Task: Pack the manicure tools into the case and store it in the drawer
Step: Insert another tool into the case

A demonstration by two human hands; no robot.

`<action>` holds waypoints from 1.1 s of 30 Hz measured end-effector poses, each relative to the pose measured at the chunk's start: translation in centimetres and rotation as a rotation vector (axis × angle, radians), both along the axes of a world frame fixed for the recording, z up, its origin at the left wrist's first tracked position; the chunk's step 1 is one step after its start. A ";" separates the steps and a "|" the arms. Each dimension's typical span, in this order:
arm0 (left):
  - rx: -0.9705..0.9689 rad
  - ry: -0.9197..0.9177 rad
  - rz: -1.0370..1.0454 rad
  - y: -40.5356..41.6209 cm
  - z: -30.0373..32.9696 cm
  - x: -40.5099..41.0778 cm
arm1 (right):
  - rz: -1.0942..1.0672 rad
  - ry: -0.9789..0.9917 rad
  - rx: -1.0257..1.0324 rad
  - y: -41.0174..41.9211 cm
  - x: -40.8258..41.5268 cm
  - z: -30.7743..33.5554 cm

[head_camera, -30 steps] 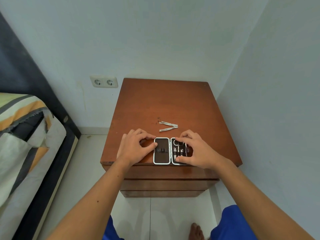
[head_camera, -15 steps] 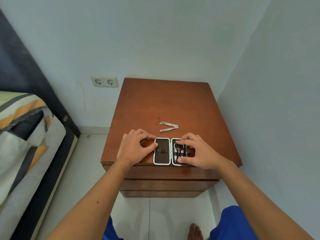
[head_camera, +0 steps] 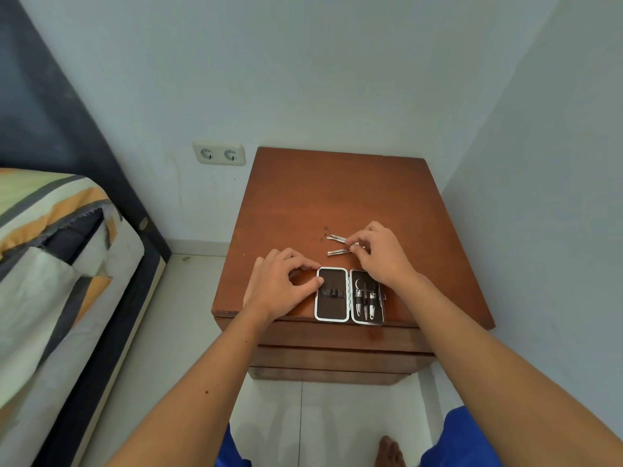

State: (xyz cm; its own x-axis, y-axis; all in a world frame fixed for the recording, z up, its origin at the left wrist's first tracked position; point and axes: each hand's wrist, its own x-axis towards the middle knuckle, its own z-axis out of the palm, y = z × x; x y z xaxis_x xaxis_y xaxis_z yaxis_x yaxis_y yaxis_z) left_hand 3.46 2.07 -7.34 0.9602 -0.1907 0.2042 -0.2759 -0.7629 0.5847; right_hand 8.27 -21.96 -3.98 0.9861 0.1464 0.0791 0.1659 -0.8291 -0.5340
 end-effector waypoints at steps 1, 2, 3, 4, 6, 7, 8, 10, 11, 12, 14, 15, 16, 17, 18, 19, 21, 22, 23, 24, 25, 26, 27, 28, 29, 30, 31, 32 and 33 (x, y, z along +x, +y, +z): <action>-0.002 -0.002 -0.001 0.0 0.0 0.0 | 0.003 0.015 -0.018 0.0 0.1 -0.2; -0.002 -0.004 -0.002 0.0 0.0 0.0 | 0.006 0.024 -0.027 0.0 0.0 -0.3; -0.002 -0.005 -0.002 0.0 0.0 0.1 | 0.007 0.026 -0.025 0.0 -0.1 -0.4; 0.000 -0.006 -0.002 0.0 0.0 0.1 | 0.009 0.023 -0.016 0.0 -0.3 -0.5; 0.001 -0.007 -0.003 0.0 -0.1 0.1 | 0.017 0.004 0.016 -0.2 -0.8 -0.3; 0.000 -0.006 -0.005 0.0 -0.1 0.0 | 0.020 -0.001 0.047 -0.3 -1.1 -0.2; -0.003 -0.006 -0.005 0.0 0.0 0.0 | 0.016 0.001 0.094 -0.5 -1.4 0.0; -0.006 -0.005 -0.006 0.0 0.0 0.0 | -0.016 0.043 0.239 -1.0 -1.8 0.4; -0.006 -0.002 -0.006 0.0 0.0 -0.1 | -0.031 0.079 0.317 -1.3 -2.0 0.6; -0.003 0.000 -0.006 0.0 0.0 -0.1 | -0.039 0.118 0.389 -1.6 -2.1 0.8; 0.003 0.002 -0.007 0.0 0.0 -0.1 | -0.046 0.191 0.556 -2.1 -2.5 1.1; 0.003 0.002 -0.008 0.1 0.0 -0.1 | -0.052 0.215 0.643 -2.2 -2.7 1.2; 0.002 0.002 -0.010 0.1 0.0 -0.1 | -0.061 0.227 0.711 -2.3 -2.8 1.3; 0.001 0.003 -0.011 0.1 0.0 -0.1 | -0.071 0.230 0.757 -2.3 -2.9 1.3; -0.001 0.003 -0.011 0.1 0.0 -0.1 | -0.079 0.231 0.779 -2.3 -2.9 1.3; -0.002 0.001 -0.011 0.1 0.0 -0.1 | -0.083 0.236 0.785 -2.3 -2.8 1.3; 0.005 0.001 -0.010 0.1 0.0 0.0 | -0.076 0.259 0.756 -2.2 -2.7 1.3; 0.010 0.004 -0.009 0.1 0.0 0.0 | -0.068 0.267 0.722 -2.0 -2.6 1.3; 0.015 0.008 -0.009 0.1 0.0 0.0 | -0.059 0.273 0.680 -1.9 -2.6 1.3; 0.021 0.013 -0.012 0.2 0.0 0.0 | -0.051 0.275 0.630 -1.7 -2.6 1.2; 0.028 0.020 -0.017 0.2 0.0 -0.1 | -0.045 0.273 0.578 -1.4 -2.6 1.1; 0.039 0.028 -0.027 0.3 0.1 -0.1 | -0.041 0.266 0.528 -1.1 -2.6 1.0; 0.051 0.037 -0.041 0.4 0.1 -0.2 | -0.037 0.258 0.487 -0.8 -2.5 0.9; 0.062 0.047 -0.057 0.6 0.2 -0.3 | -0.029 0.251 0.457 -0.6 -2.4 0.7; 0.068 0.059 -0.072 0.7 0.2 -0.4 | -0.022 0.245 0.438 -0.4 -2.3 0.5; 0.069 0.071 -0.086 0.9 0.3 -0.6 | -0.018 0.238 0.430 -0.2 -2.3 0.4; 0.063 0.081 -0.101 1.1 0.3 -0.7 | -0.017 0.230 0.424 0.0 -2.3 0.4; 0.052 0.088 -0.117 1.3 0.4 -0.9 | -0.016 0.222 0.420 0.2 -2.3 0.4; 0.042 0.097 -0.134 1.5 0.4 -1.1 | -0.016 0.215 0.421 0.4 -2.3 0.5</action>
